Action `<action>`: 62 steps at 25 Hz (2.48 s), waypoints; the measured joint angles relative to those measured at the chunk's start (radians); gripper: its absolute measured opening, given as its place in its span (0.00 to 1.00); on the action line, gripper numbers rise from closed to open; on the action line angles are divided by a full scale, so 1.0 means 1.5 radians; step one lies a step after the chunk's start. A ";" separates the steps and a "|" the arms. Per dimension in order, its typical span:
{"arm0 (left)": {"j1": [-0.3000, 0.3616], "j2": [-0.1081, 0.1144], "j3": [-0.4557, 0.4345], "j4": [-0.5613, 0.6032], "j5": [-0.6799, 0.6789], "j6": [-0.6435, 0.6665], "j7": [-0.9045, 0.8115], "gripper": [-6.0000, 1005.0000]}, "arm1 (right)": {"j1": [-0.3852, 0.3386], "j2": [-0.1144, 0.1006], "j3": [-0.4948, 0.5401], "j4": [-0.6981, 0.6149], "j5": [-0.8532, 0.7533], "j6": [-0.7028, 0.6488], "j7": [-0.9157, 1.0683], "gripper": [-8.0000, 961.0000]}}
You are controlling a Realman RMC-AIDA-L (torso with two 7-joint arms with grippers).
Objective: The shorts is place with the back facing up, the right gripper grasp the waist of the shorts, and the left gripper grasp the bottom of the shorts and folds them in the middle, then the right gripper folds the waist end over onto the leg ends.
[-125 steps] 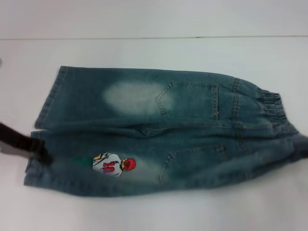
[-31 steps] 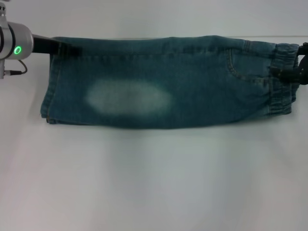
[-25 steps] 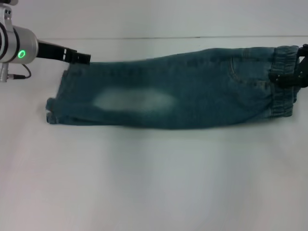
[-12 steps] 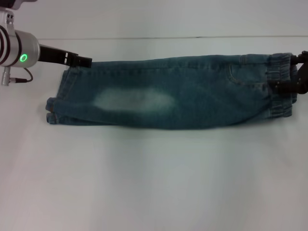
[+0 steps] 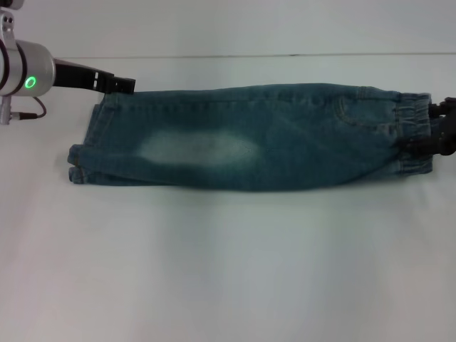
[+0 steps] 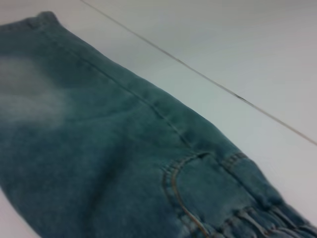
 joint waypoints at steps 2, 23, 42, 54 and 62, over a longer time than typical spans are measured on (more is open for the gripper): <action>0.001 -0.003 0.000 0.010 -0.001 0.004 0.000 0.92 | -0.003 0.000 0.002 -0.013 -0.007 0.001 0.014 0.94; 0.109 0.023 -0.133 -0.043 -0.414 0.500 0.379 0.81 | -0.260 0.072 0.183 -0.164 0.255 -0.252 -0.131 0.92; 0.136 0.007 -0.109 -0.049 -0.401 0.479 0.388 0.81 | -0.199 0.067 0.227 0.045 0.224 -0.148 -0.313 0.90; 0.137 0.002 -0.101 -0.049 -0.400 0.472 0.402 0.81 | -0.115 0.045 0.199 0.129 0.170 -0.037 -0.311 0.89; 0.135 0.001 -0.102 -0.049 -0.400 0.464 0.403 0.81 | -0.108 0.047 0.144 0.137 0.168 -0.036 -0.320 0.88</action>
